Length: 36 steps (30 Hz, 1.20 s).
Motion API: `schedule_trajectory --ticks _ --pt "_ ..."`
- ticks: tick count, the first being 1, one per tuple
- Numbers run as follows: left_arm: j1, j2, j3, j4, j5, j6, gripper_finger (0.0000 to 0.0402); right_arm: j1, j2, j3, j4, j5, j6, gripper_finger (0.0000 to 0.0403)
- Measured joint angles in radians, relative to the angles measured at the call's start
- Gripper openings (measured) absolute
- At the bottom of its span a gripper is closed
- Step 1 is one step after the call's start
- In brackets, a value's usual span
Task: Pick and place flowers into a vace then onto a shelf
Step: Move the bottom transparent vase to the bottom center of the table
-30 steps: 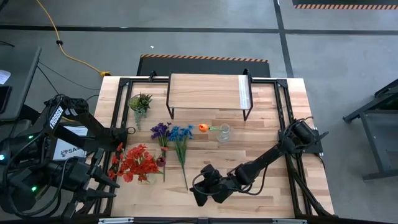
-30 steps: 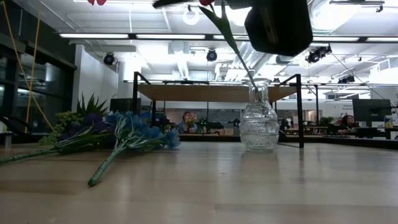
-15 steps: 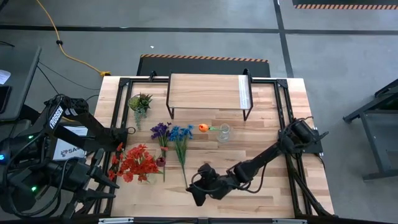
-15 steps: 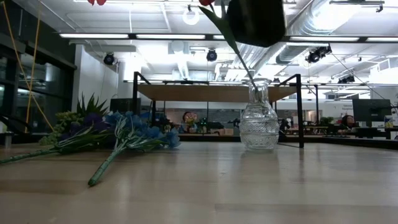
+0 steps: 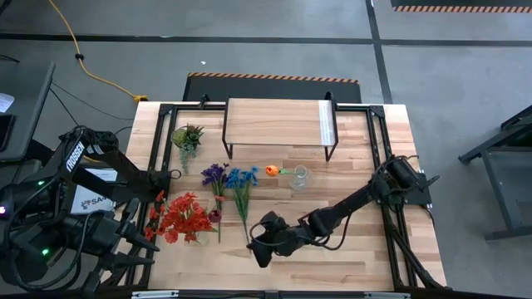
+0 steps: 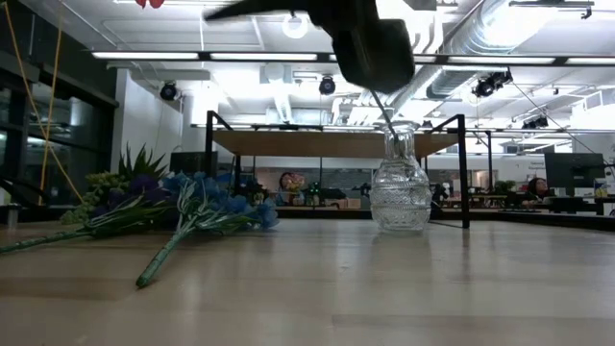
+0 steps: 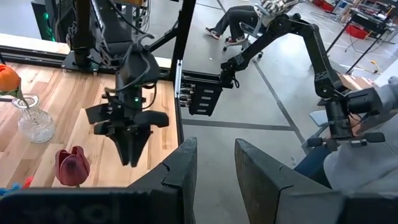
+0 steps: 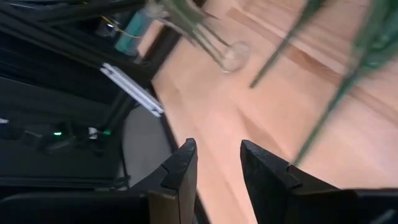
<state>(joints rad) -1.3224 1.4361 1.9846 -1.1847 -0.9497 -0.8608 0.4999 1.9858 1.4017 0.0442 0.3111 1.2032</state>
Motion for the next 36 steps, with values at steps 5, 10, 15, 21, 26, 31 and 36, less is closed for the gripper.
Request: schedule_trajectory --ticks 5,10,15,21,26,31,36 --pt "0.0 0.0 0.0 0.0 0.0 0.0 0.0143 -0.009 0.0 0.0 -0.088 -0.033 0.033 0.0114" --pt "0.0 0.0 0.0 0.0 -0.003 0.0 0.0143 -0.01 0.032 0.0 -0.07 -0.058 0.057 0.0114" --pt "0.0 0.0 0.0 0.0 -0.003 0.0 0.0143 -0.009 0.083 0.0 -0.018 -0.139 0.084 0.0114" --pt "0.0 0.0 0.0 0.001 -0.004 -0.001 0.0143 -0.008 0.094 0.0 -0.023 -0.13 0.101 0.0114" --pt "0.0 0.0 0.0 0.01 -0.004 -0.008 0.0143 -0.009 0.094 0.0 0.001 -0.111 0.102 0.0114" --pt "0.0 0.0 0.0 0.007 -0.003 -0.031 0.0143 -0.008 0.094 0.0 0.031 -0.102 0.099 0.0114" --pt "0.0 0.0 0.0 0.003 0.013 -0.035 0.0143 -0.008 0.094 0.0 0.063 -0.063 0.098 0.0114"
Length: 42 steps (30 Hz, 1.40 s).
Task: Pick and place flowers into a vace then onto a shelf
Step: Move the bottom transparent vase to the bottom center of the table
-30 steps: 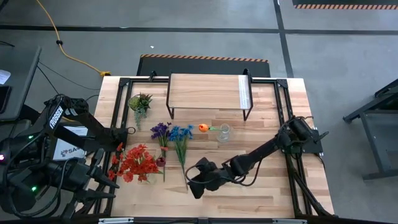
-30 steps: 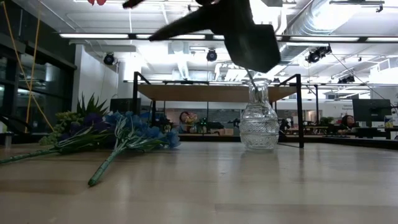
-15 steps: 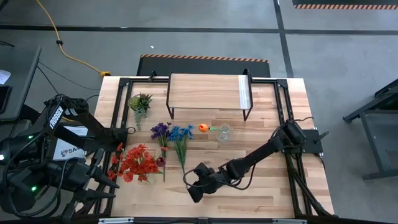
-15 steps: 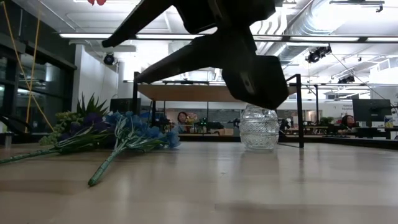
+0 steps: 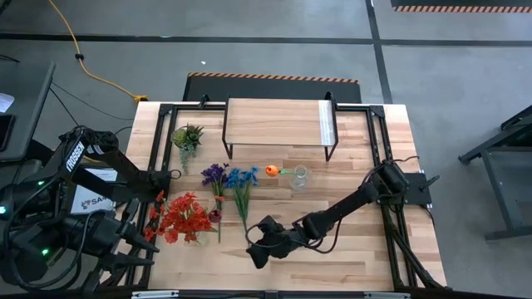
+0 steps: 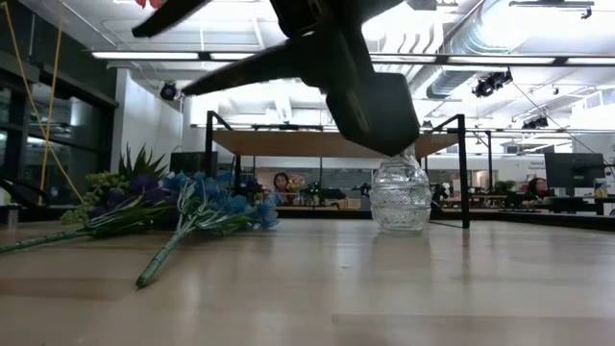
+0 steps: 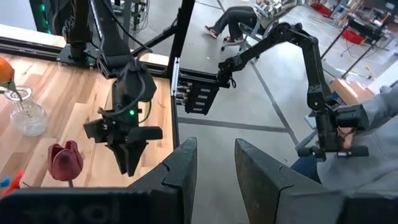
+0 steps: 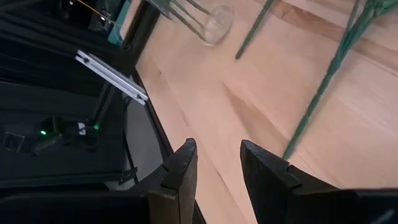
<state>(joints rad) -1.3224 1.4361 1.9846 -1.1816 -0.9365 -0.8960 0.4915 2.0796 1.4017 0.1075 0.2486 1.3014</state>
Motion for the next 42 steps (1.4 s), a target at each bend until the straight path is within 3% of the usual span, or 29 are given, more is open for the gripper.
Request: schedule_trajectory --ticks 3,9,15,21,34,42 --pt "0.0 0.0 0.0 -0.016 -0.004 0.0 0.0143 0.0 0.0 0.0 0.012 0.004 0.0 0.0114" --pt "0.0 -0.018 0.0 -0.173 -0.151 -0.026 0.0143 0.015 0.0 0.0 0.018 0.003 0.0 0.0114" --pt "0.0 -0.116 -0.001 -0.396 -0.238 -0.204 0.0143 0.038 0.0 0.0 0.027 0.007 -0.001 0.0114" --pt "0.046 -0.255 -0.014 -0.39 -0.253 -0.183 0.0143 0.051 0.0 0.0 0.027 0.044 0.0 0.0114" --pt "0.206 -0.335 -0.016 -0.39 -0.159 -0.158 0.0143 0.053 0.0 0.0 0.033 0.049 -0.001 0.0114" --pt "0.296 -0.299 -0.017 -0.39 0.019 -0.166 0.0143 0.056 0.0 0.0 0.107 0.049 -0.074 0.0114"
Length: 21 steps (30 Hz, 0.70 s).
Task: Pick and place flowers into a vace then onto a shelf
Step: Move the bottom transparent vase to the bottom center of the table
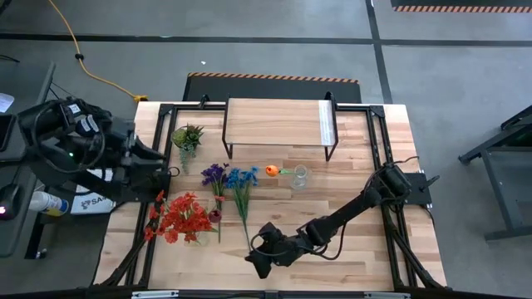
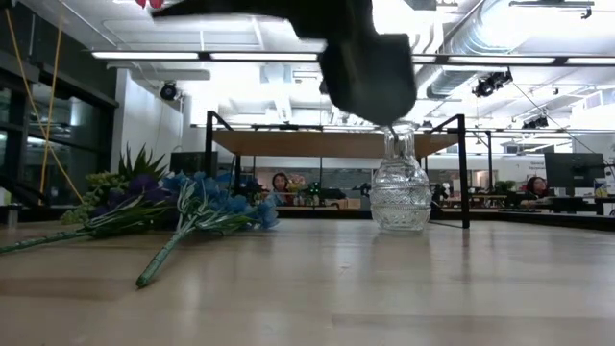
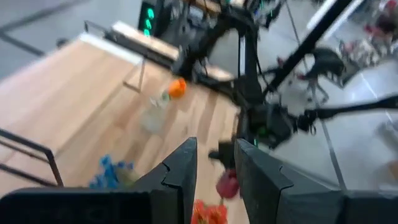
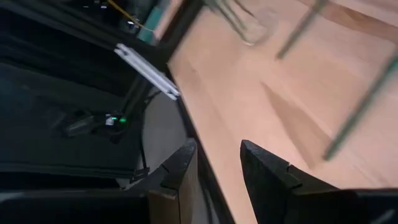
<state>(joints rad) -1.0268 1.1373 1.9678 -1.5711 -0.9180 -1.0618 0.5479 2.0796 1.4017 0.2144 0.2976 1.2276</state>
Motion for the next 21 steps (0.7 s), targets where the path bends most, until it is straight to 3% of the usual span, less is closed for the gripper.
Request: schedule_trajectory --ticks 10,21 --pt "0.012 0.097 -0.001 0.0 0.309 -0.044 0.0143 0.025 0.0 0.0 0.064 0.053 -0.077 0.0114" --pt "0.012 0.119 -0.04 0.0 0.385 -0.184 0.0116 0.052 0.0 0.0 0.061 0.043 -0.084 0.0114"
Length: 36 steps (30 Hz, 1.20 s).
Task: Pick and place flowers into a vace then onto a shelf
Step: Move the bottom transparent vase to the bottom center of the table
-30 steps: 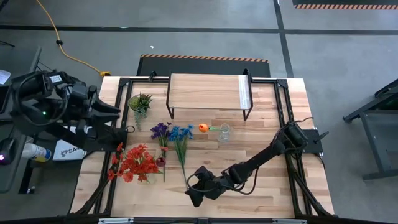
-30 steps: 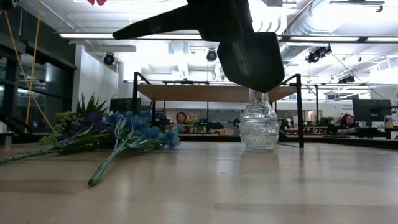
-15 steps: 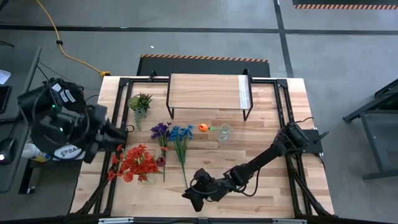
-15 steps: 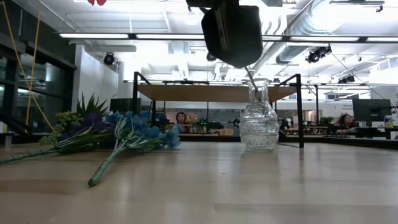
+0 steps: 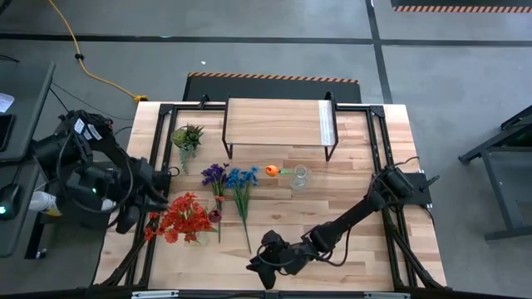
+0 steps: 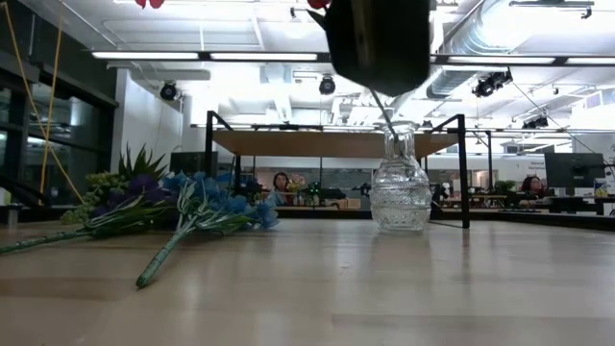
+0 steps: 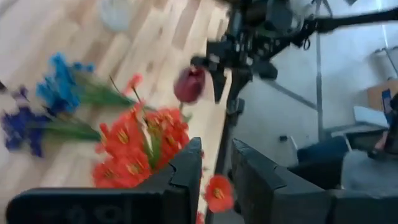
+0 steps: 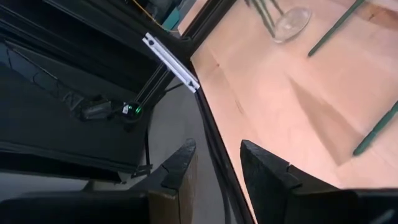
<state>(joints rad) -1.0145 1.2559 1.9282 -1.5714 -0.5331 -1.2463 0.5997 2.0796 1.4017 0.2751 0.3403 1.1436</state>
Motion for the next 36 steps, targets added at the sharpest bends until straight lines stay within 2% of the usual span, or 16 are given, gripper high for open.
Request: schedule_trajectory --ticks 8,12,15,19,23,29,36 --pt "-0.013 0.122 -0.001 0.004 0.313 -0.174 0.0082 0.019 0.0 0.0 -0.002 0.043 -0.001 0.0114" --pt "-0.118 0.176 -0.001 0.028 0.354 -0.317 0.0073 0.016 0.0 0.0 -0.011 0.034 -0.003 0.0114" --pt "-0.213 0.217 -0.001 0.035 0.296 -0.464 0.0066 0.015 0.0 0.0 -0.012 0.034 -0.023 0.0114" --pt "-0.339 0.278 -0.001 0.026 0.116 -0.636 0.0056 0.014 0.0 0.0 -0.012 0.035 -0.026 0.0114" --pt "-0.392 0.336 -0.001 0.015 0.029 -0.728 0.0047 0.004 0.0 0.0 -0.011 0.015 -0.027 0.0114" --pt "-0.39 0.404 -0.001 0.0 0.027 -0.722 0.0037 -0.012 -0.001 0.0 0.0 -0.045 -0.046 0.0114" --pt "-0.368 0.416 -0.03 -0.004 -0.01 -0.657 0.004 -0.01 -0.001 0.0 0.0 -0.062 -0.051 0.0114"
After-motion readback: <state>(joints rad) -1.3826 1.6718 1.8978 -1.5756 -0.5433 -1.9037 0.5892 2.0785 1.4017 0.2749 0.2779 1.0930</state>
